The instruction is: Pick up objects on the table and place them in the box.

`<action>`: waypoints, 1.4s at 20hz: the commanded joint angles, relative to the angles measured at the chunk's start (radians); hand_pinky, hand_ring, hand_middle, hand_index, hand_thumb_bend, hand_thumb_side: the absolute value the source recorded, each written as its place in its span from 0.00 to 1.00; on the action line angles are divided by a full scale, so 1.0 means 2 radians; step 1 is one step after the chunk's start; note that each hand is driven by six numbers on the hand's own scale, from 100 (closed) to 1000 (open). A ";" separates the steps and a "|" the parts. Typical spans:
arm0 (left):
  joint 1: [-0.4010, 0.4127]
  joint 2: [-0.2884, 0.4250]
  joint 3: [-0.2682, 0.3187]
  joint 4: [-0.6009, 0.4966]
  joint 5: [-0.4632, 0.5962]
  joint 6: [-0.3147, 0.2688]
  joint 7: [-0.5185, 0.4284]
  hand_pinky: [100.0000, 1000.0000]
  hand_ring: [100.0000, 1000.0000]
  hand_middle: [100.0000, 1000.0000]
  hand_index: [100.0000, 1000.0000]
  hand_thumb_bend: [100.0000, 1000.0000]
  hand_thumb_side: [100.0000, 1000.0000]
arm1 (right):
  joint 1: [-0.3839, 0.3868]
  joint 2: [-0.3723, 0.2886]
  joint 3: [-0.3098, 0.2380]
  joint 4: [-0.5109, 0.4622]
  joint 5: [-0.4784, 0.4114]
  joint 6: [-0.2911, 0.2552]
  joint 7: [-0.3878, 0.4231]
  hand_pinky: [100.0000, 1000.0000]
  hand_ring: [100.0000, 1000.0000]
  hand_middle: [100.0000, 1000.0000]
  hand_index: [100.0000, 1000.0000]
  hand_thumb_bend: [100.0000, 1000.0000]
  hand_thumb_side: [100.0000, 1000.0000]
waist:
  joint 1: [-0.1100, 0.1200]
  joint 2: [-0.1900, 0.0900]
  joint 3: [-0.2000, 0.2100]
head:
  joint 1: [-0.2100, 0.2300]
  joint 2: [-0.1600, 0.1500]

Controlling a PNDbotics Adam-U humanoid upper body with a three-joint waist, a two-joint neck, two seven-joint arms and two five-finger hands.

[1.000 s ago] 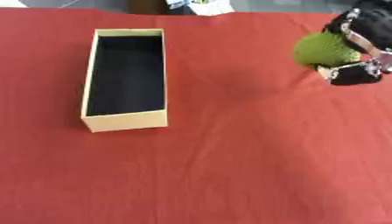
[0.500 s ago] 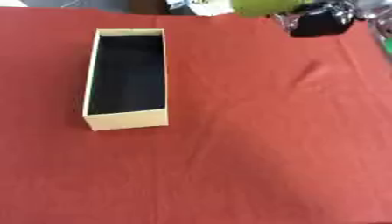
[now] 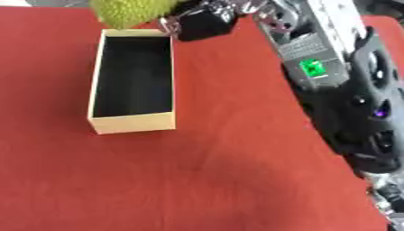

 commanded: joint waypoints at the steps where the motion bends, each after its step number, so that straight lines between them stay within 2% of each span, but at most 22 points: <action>1: -0.003 0.013 0.002 -0.007 0.004 0.000 -0.003 0.51 0.57 0.65 0.64 0.06 0.65 | -0.012 0.032 0.016 0.029 0.035 -0.006 -0.003 0.73 0.55 0.40 0.59 0.00 0.00 | 0.003 -0.009 0.002 | -0.003 0.003; 5: -0.004 0.012 0.000 -0.007 0.005 -0.001 -0.006 0.51 0.57 0.65 0.64 0.06 0.65 | -0.006 0.065 0.037 0.082 0.069 -0.017 -0.014 0.72 0.55 0.41 0.59 0.00 0.00 | 0.004 -0.009 0.004 | -0.002 0.003; 9: -0.003 0.009 0.000 -0.007 0.005 0.001 -0.008 0.51 0.57 0.65 0.64 0.06 0.65 | 0.007 0.082 0.051 0.134 0.086 -0.018 -0.031 0.68 0.55 0.41 0.58 0.00 0.00 | 0.004 -0.009 0.006 | -0.001 0.003; 13: -0.003 0.007 -0.001 -0.007 0.006 0.002 -0.010 0.51 0.57 0.65 0.64 0.05 0.65 | 0.007 0.105 0.050 0.180 0.106 -0.006 -0.053 0.66 0.54 0.40 0.58 0.00 0.00 | 0.006 -0.008 0.008 | -0.001 0.002; 16: -0.003 0.006 -0.002 -0.007 0.006 0.003 -0.012 0.51 0.57 0.65 0.64 0.05 0.65 | 0.003 0.120 0.045 0.210 0.135 0.014 -0.074 0.65 0.54 0.41 0.59 0.00 0.00 | 0.007 -0.007 0.009 | -0.001 0.001; 21: -0.003 0.003 -0.003 -0.007 0.005 0.006 -0.015 0.51 0.57 0.65 0.64 0.05 0.66 | 0.002 0.132 0.048 0.251 0.175 0.027 -0.083 0.69 0.56 0.43 0.61 0.00 0.00 | 0.006 -0.007 0.009 | 0.000 -0.001; 23: -0.003 0.003 -0.003 -0.007 0.005 0.007 -0.016 0.51 0.57 0.65 0.64 0.05 0.66 | 0.004 0.134 0.050 0.262 0.177 0.022 -0.081 0.73 0.61 0.49 0.67 0.00 0.00 | 0.006 -0.007 0.010 | 0.001 -0.002; 25: -0.002 0.002 -0.003 -0.007 0.005 0.007 -0.016 0.51 0.57 0.65 0.64 0.05 0.66 | 0.006 0.133 0.054 0.267 0.175 0.004 -0.073 0.82 0.74 0.66 0.79 0.14 0.00 | 0.005 -0.007 0.010 | 0.001 -0.002; 26: -0.001 0.001 -0.003 -0.007 0.005 0.008 -0.016 0.51 0.57 0.65 0.64 0.05 0.66 | 0.007 0.131 0.055 0.266 0.176 -0.008 -0.066 0.87 0.82 0.76 0.87 0.24 0.01 | 0.005 -0.007 0.010 | 0.001 -0.002; 28: -0.001 -0.001 -0.002 -0.007 0.005 0.009 -0.017 0.51 0.57 0.65 0.64 0.05 0.66 | 0.008 0.128 0.055 0.261 0.186 -0.034 -0.047 0.93 0.89 0.82 0.92 0.30 0.01 | 0.005 -0.007 0.009 | 0.002 -0.002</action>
